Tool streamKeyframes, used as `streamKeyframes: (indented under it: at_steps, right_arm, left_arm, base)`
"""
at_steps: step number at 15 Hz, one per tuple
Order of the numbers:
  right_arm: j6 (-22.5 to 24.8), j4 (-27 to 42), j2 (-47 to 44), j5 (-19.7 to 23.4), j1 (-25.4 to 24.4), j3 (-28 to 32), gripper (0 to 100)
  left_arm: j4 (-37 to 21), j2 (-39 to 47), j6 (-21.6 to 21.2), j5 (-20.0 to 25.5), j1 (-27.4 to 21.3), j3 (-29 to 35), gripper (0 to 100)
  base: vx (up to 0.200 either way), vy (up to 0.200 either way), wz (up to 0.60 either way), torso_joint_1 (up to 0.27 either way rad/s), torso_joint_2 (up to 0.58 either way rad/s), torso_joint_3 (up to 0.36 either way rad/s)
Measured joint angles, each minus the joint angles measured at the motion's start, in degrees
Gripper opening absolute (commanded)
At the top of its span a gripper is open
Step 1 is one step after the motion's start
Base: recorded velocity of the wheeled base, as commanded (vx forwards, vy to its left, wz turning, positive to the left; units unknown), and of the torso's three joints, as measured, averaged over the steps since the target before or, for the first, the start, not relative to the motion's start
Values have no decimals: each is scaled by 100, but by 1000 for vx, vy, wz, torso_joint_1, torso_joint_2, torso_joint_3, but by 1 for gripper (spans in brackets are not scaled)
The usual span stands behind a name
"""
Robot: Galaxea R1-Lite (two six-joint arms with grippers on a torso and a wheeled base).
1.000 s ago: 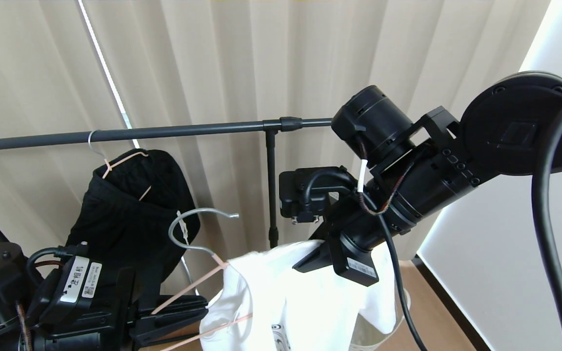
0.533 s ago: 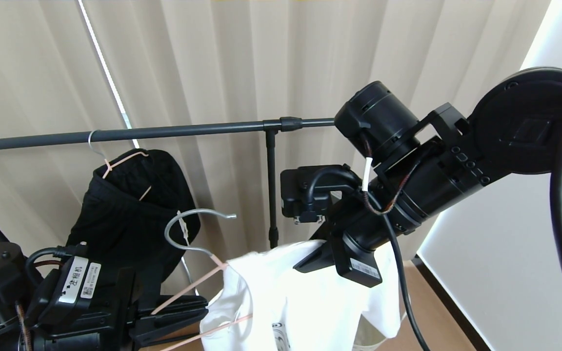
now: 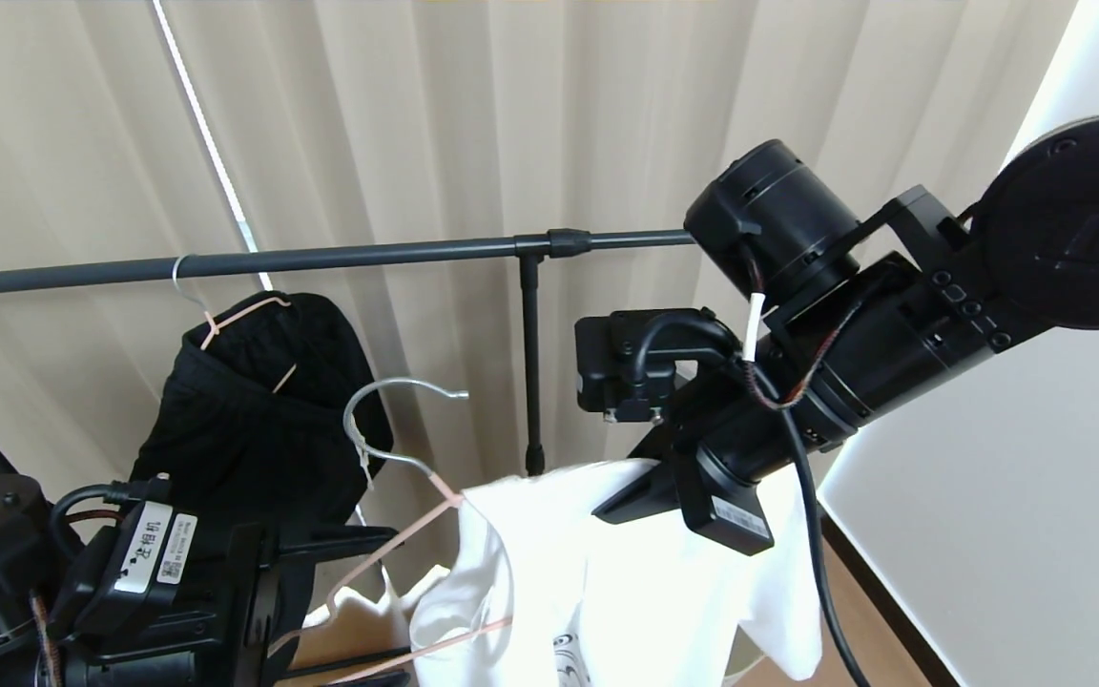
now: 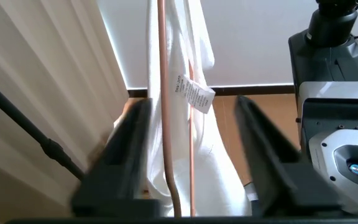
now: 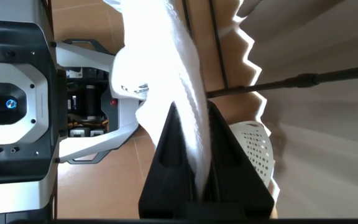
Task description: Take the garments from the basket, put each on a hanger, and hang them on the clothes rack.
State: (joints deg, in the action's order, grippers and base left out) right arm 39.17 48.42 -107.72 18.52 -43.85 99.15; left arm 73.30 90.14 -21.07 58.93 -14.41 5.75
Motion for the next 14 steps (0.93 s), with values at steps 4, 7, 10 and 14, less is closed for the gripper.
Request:
streamKeyframes:
  at_steps: [4,7,10,14]
  right_arm:
    - [0,-189,361,-317,77,-607,0]
    - [-22,-1057,575,-749,105,-1185,0]
    - [-55,-2043,774,-1247,184,-1897,0]
    - [-61,-3066,992,-2046,323,-2500,0]
  left_arm:
    - [-1,-9,158,-2,46,35,100]
    - [18,-30,612,-4,289,78,100]
    - [144,-67,1527,-85,505,226,100]
    - [-291,-95,2202,-408,566,675,100]
  base:
    - [0,0,0,0,0,0]
    - [0,0,0,0,0,0]
    - [0,0,0,0,0,0]
    - [0,0,0,0,0,0]
